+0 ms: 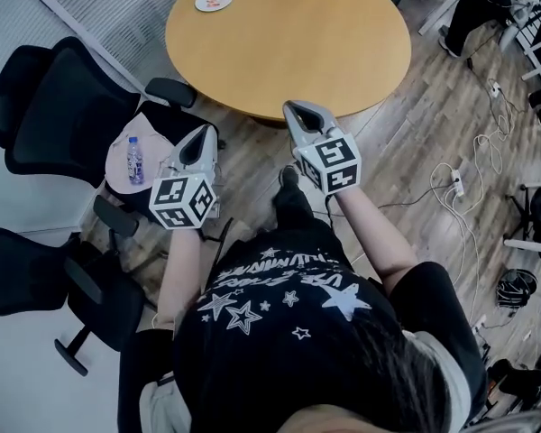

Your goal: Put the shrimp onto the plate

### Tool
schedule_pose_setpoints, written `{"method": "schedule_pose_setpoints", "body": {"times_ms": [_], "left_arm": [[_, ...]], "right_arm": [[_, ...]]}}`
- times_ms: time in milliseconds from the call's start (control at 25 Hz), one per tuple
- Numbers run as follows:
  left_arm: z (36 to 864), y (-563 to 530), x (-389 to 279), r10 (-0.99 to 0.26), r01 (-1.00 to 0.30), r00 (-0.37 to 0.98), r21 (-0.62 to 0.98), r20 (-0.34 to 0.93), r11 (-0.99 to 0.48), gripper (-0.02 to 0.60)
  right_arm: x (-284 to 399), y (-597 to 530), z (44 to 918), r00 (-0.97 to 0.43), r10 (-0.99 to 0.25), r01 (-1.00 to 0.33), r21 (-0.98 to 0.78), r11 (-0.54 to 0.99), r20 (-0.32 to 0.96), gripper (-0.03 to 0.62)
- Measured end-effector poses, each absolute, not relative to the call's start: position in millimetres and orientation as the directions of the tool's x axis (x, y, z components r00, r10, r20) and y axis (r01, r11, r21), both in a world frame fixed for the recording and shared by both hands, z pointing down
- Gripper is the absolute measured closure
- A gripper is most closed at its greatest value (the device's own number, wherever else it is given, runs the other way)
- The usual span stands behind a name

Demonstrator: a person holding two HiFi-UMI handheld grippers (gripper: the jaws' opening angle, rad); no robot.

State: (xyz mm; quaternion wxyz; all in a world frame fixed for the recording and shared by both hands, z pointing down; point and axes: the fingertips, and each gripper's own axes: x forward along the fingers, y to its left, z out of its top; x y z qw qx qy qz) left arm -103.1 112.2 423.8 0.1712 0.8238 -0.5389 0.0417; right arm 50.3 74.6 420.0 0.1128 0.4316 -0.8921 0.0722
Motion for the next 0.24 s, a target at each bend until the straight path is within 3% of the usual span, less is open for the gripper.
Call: {"method": "schedule_pose_setpoints", "body": {"times_ms": [240], "left_arm": [[431, 149, -104, -0.857, -0.892, 0.442, 0.232, 0.265, -0.388, 0.580]], "right_arm": [[43, 112, 424, -0.595, -0.757, -0.790, -0.028, 0.612, 0.270, 0.595]]}}
